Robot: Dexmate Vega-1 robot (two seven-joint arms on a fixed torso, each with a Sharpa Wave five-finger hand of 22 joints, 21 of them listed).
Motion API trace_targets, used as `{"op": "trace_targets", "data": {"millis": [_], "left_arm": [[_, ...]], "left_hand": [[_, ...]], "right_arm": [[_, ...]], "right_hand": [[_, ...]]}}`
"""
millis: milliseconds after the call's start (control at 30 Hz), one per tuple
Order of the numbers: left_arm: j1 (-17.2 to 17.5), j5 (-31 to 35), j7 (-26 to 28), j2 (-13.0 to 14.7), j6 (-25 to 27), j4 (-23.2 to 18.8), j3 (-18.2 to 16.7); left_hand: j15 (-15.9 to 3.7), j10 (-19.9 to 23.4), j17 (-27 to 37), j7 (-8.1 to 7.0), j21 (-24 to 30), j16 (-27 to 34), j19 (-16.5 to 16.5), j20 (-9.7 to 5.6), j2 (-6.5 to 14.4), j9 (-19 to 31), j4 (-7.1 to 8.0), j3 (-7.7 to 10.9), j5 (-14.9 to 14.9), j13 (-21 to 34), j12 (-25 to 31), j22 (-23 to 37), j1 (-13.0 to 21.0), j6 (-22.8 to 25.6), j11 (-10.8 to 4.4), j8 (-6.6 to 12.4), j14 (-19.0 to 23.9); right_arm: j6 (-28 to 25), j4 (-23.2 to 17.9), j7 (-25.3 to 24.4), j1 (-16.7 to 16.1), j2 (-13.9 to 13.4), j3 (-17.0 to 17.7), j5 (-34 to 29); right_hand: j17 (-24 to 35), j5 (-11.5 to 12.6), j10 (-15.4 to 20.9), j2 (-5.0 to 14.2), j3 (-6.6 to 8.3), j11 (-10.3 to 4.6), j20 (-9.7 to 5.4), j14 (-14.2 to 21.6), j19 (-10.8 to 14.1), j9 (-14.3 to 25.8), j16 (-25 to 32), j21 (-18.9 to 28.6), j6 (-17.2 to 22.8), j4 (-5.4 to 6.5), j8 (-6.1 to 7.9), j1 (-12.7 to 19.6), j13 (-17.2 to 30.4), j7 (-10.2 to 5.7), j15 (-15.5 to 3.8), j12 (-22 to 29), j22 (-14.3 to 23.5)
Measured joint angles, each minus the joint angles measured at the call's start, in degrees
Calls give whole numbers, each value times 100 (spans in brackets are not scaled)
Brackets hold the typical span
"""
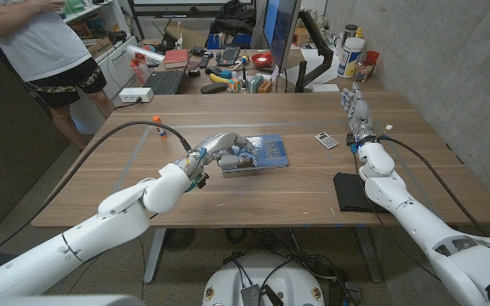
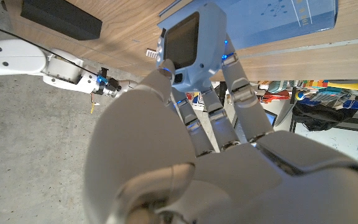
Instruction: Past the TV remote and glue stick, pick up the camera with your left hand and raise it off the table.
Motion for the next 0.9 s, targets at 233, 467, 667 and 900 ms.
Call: {"op": "trace_targets", "data": {"millis": [233,467,667,900], "left_arm": [[68,-47,20,50,-74,-83,-131],[124,-73,32,98,-153,-160,-261],[166,-83,54,130,-215,-217,-378],[209,11,158,131,-349,-261,-488]], "left_hand": [[2,39,4,0,-46,2,1,1,8,0,0,0,0,34,-24,-1,-8,0,-19,0,4],[24,80,4,31,-46,1,3,3,16,2,0,0,-3,77,-30,-2,-16,31,17,0,28],[53,79,26,31,-46,0,11,11,16,4,0,0,-6,82,-7,-4,-16,31,18,0,58],[60,78,30,61,-45,-3,23,22,23,2,0,0,-22,131,-6,-4,-23,61,18,44,65]], "right_arm": [[9,2,-24,7,26,-13,-16],[10,-23,-48,6,30,-20,-36],[10,-61,-75,-6,27,-22,-53],[-4,-144,-100,-46,-2,-20,-62]], "right_hand": [[0,0,0,1,0,0,0,0,0,0,0,0,0,0,0,-1,0,0,0,0,0],[0,0,0,31,0,0,0,0,0,0,0,0,0,0,0,-31,0,0,0,0,0],[0,-28,0,31,0,0,0,0,0,0,0,0,0,0,0,-31,0,0,0,0,0],[0,-27,0,31,0,0,0,0,0,0,0,-22,0,0,0,-31,0,0,0,0,0]]}}
